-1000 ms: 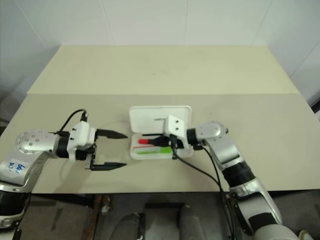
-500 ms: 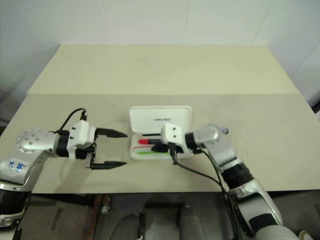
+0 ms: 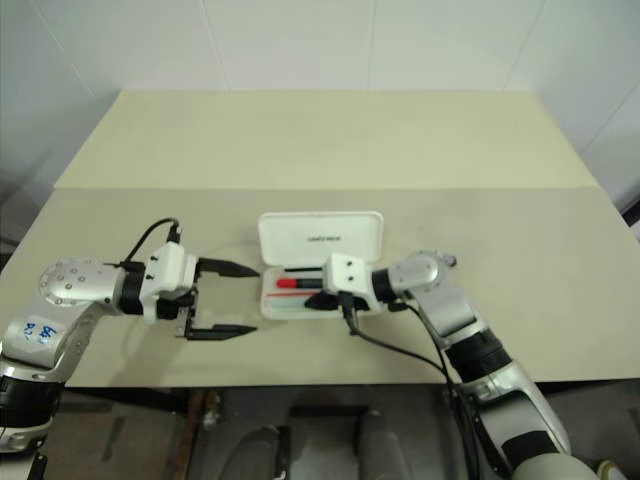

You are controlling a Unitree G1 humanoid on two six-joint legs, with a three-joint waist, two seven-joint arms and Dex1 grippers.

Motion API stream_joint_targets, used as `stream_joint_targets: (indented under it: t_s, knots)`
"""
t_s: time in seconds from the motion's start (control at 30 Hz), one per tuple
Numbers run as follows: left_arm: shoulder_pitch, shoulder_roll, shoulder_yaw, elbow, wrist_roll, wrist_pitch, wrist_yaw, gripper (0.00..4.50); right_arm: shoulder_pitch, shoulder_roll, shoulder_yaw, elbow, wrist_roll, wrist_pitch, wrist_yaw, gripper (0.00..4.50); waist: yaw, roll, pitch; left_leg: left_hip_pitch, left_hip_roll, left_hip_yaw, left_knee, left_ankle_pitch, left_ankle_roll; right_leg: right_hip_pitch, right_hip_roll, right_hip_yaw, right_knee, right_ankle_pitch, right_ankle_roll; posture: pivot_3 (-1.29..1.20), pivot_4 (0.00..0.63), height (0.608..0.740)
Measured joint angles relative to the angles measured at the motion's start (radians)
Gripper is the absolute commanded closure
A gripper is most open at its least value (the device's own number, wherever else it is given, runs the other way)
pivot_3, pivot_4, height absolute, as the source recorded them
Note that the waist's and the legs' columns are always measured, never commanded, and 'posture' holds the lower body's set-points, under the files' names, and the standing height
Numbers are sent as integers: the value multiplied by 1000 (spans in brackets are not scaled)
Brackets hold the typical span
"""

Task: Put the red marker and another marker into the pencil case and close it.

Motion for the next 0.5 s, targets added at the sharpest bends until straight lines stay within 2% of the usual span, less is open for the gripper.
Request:
stream_joint_targets:
  t_s: [0.27, 0.5]
  knots:
    - [-2, -1, -2, 0, 0, -1, 5, 0, 13, -6, 12, -41, 23, 74, 20, 4474, 1, 0, 0, 0, 0, 0, 0, 0, 0, 0, 0, 0, 0, 0, 0, 0, 150, 740]
    - [-3, -2, -3, 0, 0, -1, 11, 0, 37, -18, -26, -200, 184, 229, 64, 4474, 1, 0, 0, 0, 0, 0, 0, 0, 0, 0, 0, 0, 0, 0, 0, 0, 150, 740]
